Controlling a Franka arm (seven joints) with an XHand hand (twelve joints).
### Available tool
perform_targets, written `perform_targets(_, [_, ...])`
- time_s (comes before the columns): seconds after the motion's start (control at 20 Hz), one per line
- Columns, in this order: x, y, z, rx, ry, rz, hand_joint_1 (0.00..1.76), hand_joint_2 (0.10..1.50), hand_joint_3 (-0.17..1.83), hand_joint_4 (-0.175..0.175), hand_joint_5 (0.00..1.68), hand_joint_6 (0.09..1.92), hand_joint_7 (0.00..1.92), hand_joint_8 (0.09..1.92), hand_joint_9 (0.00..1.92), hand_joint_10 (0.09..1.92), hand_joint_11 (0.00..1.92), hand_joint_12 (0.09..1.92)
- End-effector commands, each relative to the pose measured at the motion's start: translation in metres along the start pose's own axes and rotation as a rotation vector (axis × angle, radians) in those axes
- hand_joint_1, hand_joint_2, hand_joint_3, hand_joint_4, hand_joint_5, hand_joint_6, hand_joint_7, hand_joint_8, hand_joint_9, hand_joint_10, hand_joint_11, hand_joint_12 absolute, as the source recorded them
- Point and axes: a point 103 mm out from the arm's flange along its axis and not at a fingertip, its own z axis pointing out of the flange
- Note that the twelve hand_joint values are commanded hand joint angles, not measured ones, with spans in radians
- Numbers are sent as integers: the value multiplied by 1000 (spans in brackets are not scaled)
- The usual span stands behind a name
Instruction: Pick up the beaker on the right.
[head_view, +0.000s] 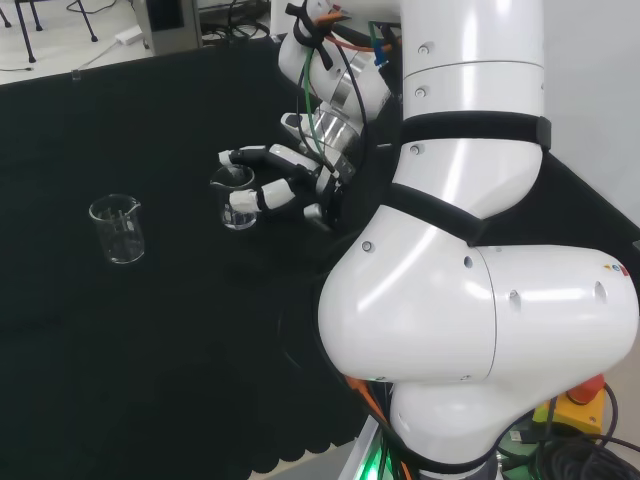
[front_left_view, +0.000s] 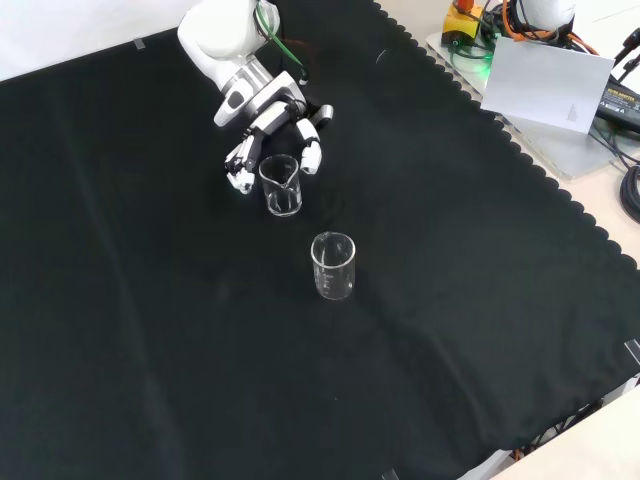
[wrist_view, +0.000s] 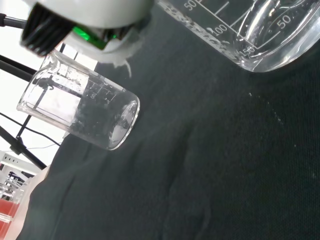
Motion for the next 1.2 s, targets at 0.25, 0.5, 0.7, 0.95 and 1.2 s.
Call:
perform_targets(0.25, [-1, 0, 1, -21, 5, 5, 916, 477, 640, -11, 500, 87, 370, 527, 409, 594, 0, 1211])
perform_targets(0.5, [0, 3, 8, -35, -17, 21, 915, 479, 640, -11, 506, 87, 373, 525, 410, 593, 0, 1214])
perform_targets(0.7, [3, 7, 17, -25, -36, 29, 915, 479, 640, -11, 511, 87, 374, 524, 411, 592, 0, 1215])
perform_targets(0.95, [8, 16, 35, -30, -14, 25, 911, 486, 640, -10, 523, 87, 377, 522, 412, 591, 0, 1218])
perform_targets(1.2, [11, 21, 43, -59, -14, 38, 905, 500, 642, -11, 553, 87, 395, 525, 423, 594, 0, 1222])
